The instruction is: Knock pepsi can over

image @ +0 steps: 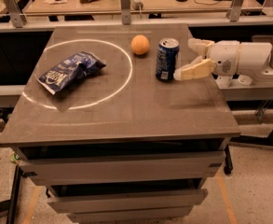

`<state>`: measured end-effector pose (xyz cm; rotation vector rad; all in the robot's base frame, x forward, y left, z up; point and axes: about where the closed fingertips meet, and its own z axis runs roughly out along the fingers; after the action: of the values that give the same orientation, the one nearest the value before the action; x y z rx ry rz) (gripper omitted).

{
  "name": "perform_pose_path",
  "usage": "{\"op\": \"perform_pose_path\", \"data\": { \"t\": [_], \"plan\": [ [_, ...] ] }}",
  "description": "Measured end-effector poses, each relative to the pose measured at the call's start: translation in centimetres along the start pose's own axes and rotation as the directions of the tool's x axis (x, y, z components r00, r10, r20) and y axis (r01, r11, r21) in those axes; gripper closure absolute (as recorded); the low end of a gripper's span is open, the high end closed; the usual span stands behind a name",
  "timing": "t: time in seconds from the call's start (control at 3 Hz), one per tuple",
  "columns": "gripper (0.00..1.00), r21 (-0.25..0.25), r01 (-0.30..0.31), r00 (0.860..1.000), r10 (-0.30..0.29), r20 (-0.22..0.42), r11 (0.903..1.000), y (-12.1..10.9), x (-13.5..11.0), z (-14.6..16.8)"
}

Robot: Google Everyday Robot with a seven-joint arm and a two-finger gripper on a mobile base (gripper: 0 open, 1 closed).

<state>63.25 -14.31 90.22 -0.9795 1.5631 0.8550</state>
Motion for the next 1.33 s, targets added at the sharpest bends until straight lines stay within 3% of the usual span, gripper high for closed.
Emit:
{"op": "perform_pose_path", "data": {
  "t": [1.0, 1.33],
  "plan": [
    [0.00, -0.049, 0.013, 0.999, -0.011, 0.049, 0.9987, -1.5, 2.1, 4.1],
    [0.17, -0.080, 0.022, 0.998, -0.017, 0.062, 0.9965, -1.7, 1.8, 5.3]
  ]
}}
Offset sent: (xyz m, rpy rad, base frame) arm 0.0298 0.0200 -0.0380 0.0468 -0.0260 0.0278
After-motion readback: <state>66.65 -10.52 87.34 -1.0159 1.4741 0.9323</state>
